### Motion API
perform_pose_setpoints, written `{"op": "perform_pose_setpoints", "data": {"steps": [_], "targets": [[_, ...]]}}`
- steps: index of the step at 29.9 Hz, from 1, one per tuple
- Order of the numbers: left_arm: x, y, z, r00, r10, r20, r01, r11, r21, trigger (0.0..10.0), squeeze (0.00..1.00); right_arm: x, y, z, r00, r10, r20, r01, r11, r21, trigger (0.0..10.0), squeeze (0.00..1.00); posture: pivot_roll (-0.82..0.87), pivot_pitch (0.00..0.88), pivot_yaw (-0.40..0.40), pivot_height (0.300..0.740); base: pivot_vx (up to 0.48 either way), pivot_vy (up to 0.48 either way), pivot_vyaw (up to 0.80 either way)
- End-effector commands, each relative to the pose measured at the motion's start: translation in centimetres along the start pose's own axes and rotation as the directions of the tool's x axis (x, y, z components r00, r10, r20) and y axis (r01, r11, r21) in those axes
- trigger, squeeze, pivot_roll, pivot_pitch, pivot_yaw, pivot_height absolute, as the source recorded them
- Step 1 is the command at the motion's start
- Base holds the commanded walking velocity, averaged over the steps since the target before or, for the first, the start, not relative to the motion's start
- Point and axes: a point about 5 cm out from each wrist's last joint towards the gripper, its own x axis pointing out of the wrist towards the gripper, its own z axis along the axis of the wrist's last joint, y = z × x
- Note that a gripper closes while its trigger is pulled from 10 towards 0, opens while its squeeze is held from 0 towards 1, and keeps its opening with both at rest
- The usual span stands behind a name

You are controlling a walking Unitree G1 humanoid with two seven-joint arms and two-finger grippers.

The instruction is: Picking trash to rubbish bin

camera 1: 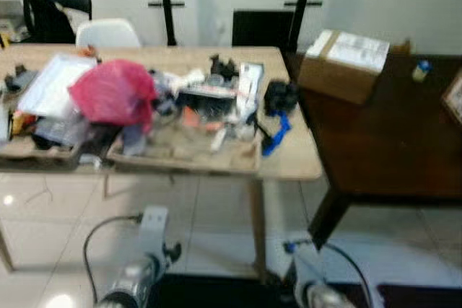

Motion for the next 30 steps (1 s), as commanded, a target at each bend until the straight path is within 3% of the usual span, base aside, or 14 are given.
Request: {"op": "perform_pose_setpoints", "data": {"steps": [1, 20, 27, 30], "targets": [[-0.3, 0.5, -0.9, 0.999, 0.012, -0.033, -0.011, 1.000, 0.013, 10.0, 0.00, 0.0, 0.9, -0.9, 1.000, 0.018, -0.026, -0.017, 1.000, 0.026, 10.0, 0.00, -0.07, 0.033, 0.040, 0.740, 0.000, 0.000, -0.43], [-0.4, 0.0, -1.6, 0.999, 0.000, -0.051, 0.000, 1.000, 0.013, 10.0, 0.00, -0.2, 0.0, -0.9, 1.000, 0.006, -0.028, -0.005, 1.000, 0.019, 10.0, 0.00, -0.09, 0.035, 0.026, 0.740, 0.000, 0.000, 0.00], [-0.3, -0.3, -1.7, 0.998, 0.000, -0.056, 0.001, 1.000, 0.016, 10.0, 0.00, -0.1, -0.2, -0.4, 1.000, 0.007, -0.020, -0.007, 1.000, 0.011, 10.0, 0.00, -0.09, 0.033, 0.020, 0.740, 0.000, -0.442, 0.00], [-0.3, -0.2, -1.5, 0.999, 0.026, -0.036, -0.026, 1.000, 0.001, 10.0, 0.00, -0.1, -0.4, 0.1, 1.000, 0.009, -0.005, -0.009, 1.000, 0.001, 10.0, 0.00, -0.09, 0.034, 0.012, 0.740, 0.000, 0.000, 0.00]]}}
